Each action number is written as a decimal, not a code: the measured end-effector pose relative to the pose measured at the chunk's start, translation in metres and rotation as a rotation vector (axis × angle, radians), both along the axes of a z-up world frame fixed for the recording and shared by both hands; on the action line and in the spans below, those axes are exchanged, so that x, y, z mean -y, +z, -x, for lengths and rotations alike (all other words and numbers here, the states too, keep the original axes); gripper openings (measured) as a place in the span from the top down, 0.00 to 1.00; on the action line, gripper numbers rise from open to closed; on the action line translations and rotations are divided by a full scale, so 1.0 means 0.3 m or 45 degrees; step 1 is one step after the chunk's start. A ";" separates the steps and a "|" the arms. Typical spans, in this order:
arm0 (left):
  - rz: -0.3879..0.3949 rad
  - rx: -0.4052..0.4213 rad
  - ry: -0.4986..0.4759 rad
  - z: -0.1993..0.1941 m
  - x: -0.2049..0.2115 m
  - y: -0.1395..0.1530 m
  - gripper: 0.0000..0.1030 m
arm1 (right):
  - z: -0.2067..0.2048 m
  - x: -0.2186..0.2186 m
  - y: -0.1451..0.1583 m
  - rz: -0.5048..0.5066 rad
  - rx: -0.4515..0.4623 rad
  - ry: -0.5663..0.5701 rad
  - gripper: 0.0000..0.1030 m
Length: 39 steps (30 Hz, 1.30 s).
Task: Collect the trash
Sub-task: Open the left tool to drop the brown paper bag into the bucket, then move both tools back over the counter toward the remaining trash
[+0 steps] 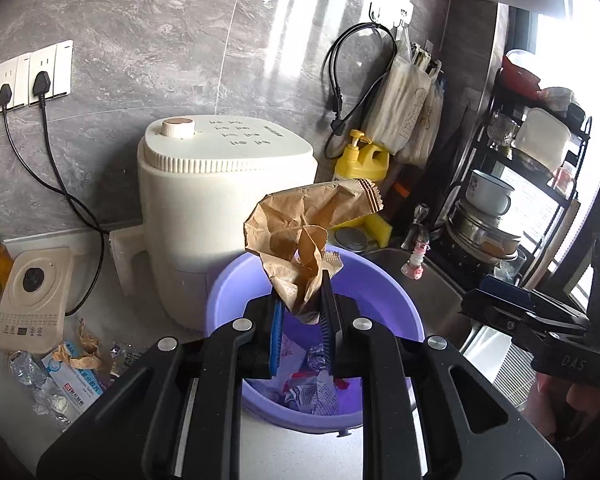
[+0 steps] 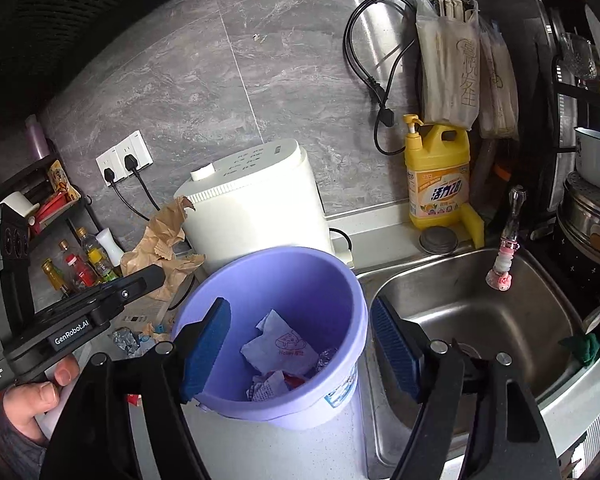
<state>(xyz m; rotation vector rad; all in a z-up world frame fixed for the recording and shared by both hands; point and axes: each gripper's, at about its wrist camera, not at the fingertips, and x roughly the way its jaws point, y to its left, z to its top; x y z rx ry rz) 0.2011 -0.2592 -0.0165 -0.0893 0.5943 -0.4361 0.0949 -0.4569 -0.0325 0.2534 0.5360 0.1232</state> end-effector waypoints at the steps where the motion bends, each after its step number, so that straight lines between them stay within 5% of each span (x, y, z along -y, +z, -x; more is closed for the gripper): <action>1: 0.001 -0.013 -0.018 -0.006 0.016 -0.003 0.84 | 0.016 0.017 0.000 -0.002 -0.001 -0.016 0.30; 3: -0.019 -0.021 -0.025 -0.012 0.039 -0.009 0.79 | 0.042 0.043 -0.003 -0.010 -0.005 -0.035 0.30; 5: -0.024 0.004 0.002 -0.002 0.043 -0.005 0.31 | 0.053 0.050 -0.010 -0.011 -0.014 -0.036 0.30; 7: -0.010 0.071 0.030 0.032 0.024 0.009 0.18 | 0.056 0.043 -0.017 -0.004 -0.023 -0.023 0.30; 17: -0.048 0.100 0.187 0.152 -0.120 0.038 0.12 | 0.014 -0.092 -0.031 -0.010 0.008 0.176 0.25; 23: -0.096 0.082 0.357 0.238 -0.261 0.030 0.06 | -0.008 -0.204 -0.009 -0.017 0.046 0.291 0.08; 39: -0.095 0.017 0.629 0.355 -0.661 -0.002 0.06 | -0.059 -0.603 0.002 0.030 0.028 0.589 0.08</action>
